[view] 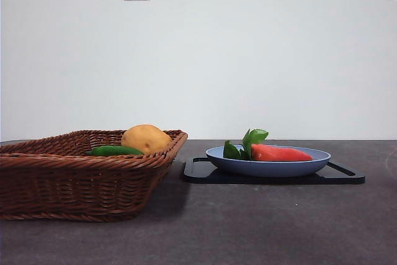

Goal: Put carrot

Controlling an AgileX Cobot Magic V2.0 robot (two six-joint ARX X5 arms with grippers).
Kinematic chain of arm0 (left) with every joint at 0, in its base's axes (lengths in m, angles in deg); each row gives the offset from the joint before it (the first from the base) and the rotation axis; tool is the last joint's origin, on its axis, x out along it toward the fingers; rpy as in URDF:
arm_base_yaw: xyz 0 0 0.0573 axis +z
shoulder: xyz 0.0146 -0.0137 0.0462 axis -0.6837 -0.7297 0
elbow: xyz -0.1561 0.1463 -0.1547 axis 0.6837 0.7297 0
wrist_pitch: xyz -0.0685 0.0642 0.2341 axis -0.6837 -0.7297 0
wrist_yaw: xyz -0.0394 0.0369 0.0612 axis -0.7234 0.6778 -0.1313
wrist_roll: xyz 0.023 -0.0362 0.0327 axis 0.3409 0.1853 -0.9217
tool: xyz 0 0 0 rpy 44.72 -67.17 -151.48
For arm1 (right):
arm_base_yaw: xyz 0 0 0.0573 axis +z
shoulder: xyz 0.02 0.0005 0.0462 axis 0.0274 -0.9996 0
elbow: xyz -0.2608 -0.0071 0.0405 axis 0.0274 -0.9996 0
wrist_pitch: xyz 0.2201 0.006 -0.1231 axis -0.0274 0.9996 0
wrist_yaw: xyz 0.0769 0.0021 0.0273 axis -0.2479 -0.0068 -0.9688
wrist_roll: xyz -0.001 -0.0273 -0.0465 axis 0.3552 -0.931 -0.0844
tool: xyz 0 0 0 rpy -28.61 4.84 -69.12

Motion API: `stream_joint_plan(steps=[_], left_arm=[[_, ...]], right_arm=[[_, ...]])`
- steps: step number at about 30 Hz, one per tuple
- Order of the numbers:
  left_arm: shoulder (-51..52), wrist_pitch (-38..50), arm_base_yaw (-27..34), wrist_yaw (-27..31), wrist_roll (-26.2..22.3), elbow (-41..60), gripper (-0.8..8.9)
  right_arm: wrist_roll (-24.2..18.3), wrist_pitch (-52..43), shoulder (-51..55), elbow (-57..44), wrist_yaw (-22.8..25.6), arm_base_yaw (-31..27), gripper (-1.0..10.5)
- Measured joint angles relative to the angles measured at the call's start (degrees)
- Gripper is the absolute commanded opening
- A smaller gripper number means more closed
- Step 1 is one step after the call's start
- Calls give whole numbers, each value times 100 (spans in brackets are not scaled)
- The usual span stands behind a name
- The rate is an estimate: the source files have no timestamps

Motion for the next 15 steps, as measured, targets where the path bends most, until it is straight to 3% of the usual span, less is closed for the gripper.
stream_joint_plan(steps=[10,15], left_arm=[[81,-59,33,125,-114,0,8],[498,-214,706,256,-343,63,8]], right_arm=[[0,0,0,0,0,0,4],[0,0,0,0,0,0,4]])
